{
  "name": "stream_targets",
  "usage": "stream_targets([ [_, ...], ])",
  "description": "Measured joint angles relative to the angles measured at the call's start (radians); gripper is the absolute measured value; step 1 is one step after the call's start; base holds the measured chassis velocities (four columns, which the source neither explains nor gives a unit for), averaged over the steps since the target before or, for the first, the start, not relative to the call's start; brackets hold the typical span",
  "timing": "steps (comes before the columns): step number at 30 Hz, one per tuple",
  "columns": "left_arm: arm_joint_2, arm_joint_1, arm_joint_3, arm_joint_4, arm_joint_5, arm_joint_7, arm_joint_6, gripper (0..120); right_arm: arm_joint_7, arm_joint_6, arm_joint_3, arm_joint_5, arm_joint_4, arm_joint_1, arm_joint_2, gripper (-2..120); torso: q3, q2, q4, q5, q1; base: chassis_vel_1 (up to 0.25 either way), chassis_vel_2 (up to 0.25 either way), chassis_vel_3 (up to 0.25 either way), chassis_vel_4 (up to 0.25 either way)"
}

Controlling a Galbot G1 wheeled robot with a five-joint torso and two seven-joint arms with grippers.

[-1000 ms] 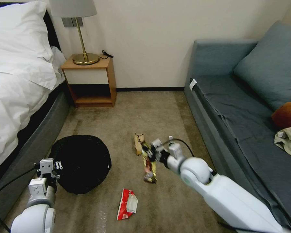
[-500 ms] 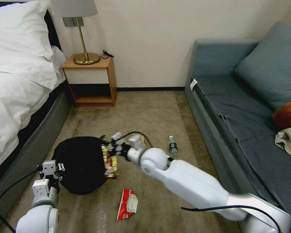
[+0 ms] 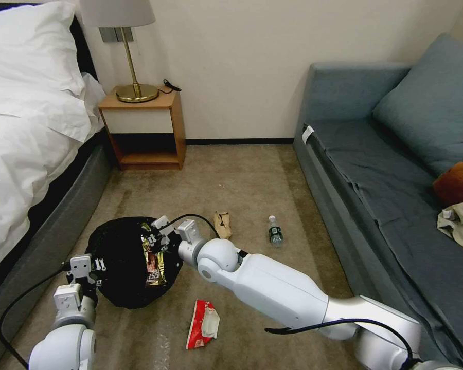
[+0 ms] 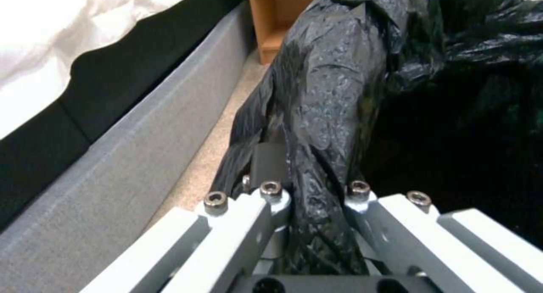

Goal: Pick up the trash bin, then pick up the garbage on the floor and place it into the trash bin.

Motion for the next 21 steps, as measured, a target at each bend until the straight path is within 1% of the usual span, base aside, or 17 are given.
stream_targets([
  [1, -0.001, 0.002, 0.001, -0.002, -0.002, 0.000, 0.001, 4, 0.010, 0.002, 0.000, -0.003, -0.004, -0.003, 0.004, 2, 0.000, 0.000, 0.0000, 0.0000, 0.000, 0.000, 0.000, 0.000, 0.000],
  [2, -0.001, 0.002, 0.001, -0.002, -0.002, 0.000, 0.001, 4, 0.010, 0.002, 0.000, -0.003, -0.004, -0.003, 0.004, 2, 0.000, 0.000, 0.0000, 0.0000, 0.000, 0.000, 0.000, 0.000, 0.000],
  [4, -0.003, 0.005, 0.004, -0.004, -0.006, 0.002, 0.002, 4, 0.027, 0.006, 0.002, -0.004, -0.008, -0.004, 0.009, 14, 0.000, 0.000, 0.0000, 0.0000, 0.000, 0.000, 0.000, 0.000, 0.000],
  [5, -0.005, 0.006, 0.006, -0.004, -0.006, 0.002, 0.002, 4, 0.031, 0.006, 0.003, -0.004, -0.008, -0.004, 0.010, 17, 0.000, 0.000, 0.0000, 0.0000, 0.000, 0.000, 0.000, 0.000, 0.000],
  [6, -0.005, 0.006, 0.006, -0.004, -0.006, 0.002, 0.002, 4, 0.031, 0.006, 0.003, -0.004, -0.008, -0.004, 0.010, 17, 0.000, 0.000, 0.0000, 0.0000, 0.000, 0.000, 0.000, 0.000, 0.000],
  [7, -0.006, 0.007, 0.007, -0.005, -0.006, 0.002, 0.002, 4, 0.034, 0.006, 0.004, -0.005, -0.008, -0.004, 0.011, 22, 0.000, 0.000, -0.0001, 0.0000, 0.000, 0.000, 0.000, 0.000, 0.000],
  [8, -0.006, 0.007, 0.007, -0.005, -0.006, 0.002, 0.002, 4, 0.034, 0.006, 0.004, -0.005, -0.008, -0.004, 0.011, 22, 0.000, 0.000, -0.0001, 0.0000, 0.000, 0.000, 0.000, 0.000, 0.000],
  [11, -0.009, 0.010, 0.008, -0.006, -0.006, 0.002, 0.002, 4, 0.043, 0.006, 0.019, -0.012, 0.001, -0.006, 0.012, 41, 0.000, 0.000, -0.0001, 0.0000, 0.000, 0.000, 0.000, 0.000, 0.000],
  [12, -0.009, 0.010, 0.008, -0.006, -0.006, 0.002, 0.002, 4, 0.043, 0.006, 0.019, -0.012, 0.001, -0.006, 0.012, 41, 0.000, 0.000, -0.0001, 0.0000, 0.000, 0.000, 0.000, 0.000, 0.000],
  [13, -0.009, 0.011, 0.008, -0.007, -0.006, 0.002, 0.002, 4, 0.043, 0.005, 0.022, -0.012, 0.004, -0.006, 0.012, 44, 0.000, 0.000, -0.0001, 0.0001, 0.000, 0.000, 0.000, 0.000, 0.000],
  [14, -0.010, 0.011, 0.008, -0.007, -0.007, 0.002, 0.002, 4, 0.044, 0.004, 0.024, -0.013, 0.010, -0.006, 0.011, 51, 0.000, 0.000, 0.0000, 0.0001, 0.000, 0.000, 0.000, 0.000, 0.000],
  [15, -0.010, 0.011, 0.008, -0.007, -0.007, 0.002, 0.002, 4, 0.044, 0.004, 0.024, -0.013, 0.010, -0.006, 0.011, 51, 0.000, 0.000, 0.0000, 0.0001, 0.000, 0.000, 0.000, 0.000, 0.000],
  [16, -0.010, 0.011, 0.007, -0.007, -0.007, 0.002, 0.002, 4, 0.044, 0.001, 0.024, -0.016, 0.015, -0.006, 0.007, 56, 0.000, 0.000, 0.0000, 0.0001, 0.000, 0.000, 0.000, 0.000, 0.000],
  [17, -0.010, 0.011, 0.006, -0.006, -0.007, 0.002, 0.002, 4, 0.045, -0.003, 0.025, -0.019, 0.019, -0.008, 0.003, 59, 0.000, 0.000, 0.0000, 0.0001, 0.000, 0.000, 0.000, 0.000, 0.000],
  [18, -0.010, 0.011, 0.006, -0.006, -0.007, 0.002, 0.002, 4, 0.045, -0.003, 0.025, -0.019, 0.019, -0.008, 0.003, 59, 0.000, 0.000, 0.0000, 0.0001, 0.000, 0.000, 0.000, 0.000, 0.000],
  [20, -0.009, 0.010, -0.002, -0.001, -0.012, 0.003, 0.001, 4, 0.059, -0.023, 0.028, -0.018, 0.036, -0.021, -0.013, 73, 0.000, 0.000, 0.0000, 0.0002, 0.000, 0.000, 0.000, 0.000, 0.000],
  [21, -0.009, 0.010, -0.002, -0.001, -0.012, 0.003, 0.001, 4, 0.059, -0.023, 0.028, -0.018, 0.036, -0.021, -0.013, 73, 0.000, 0.000, 0.0000, 0.0002, 0.000, 0.000, 0.000, 0.000, 0.000],
])
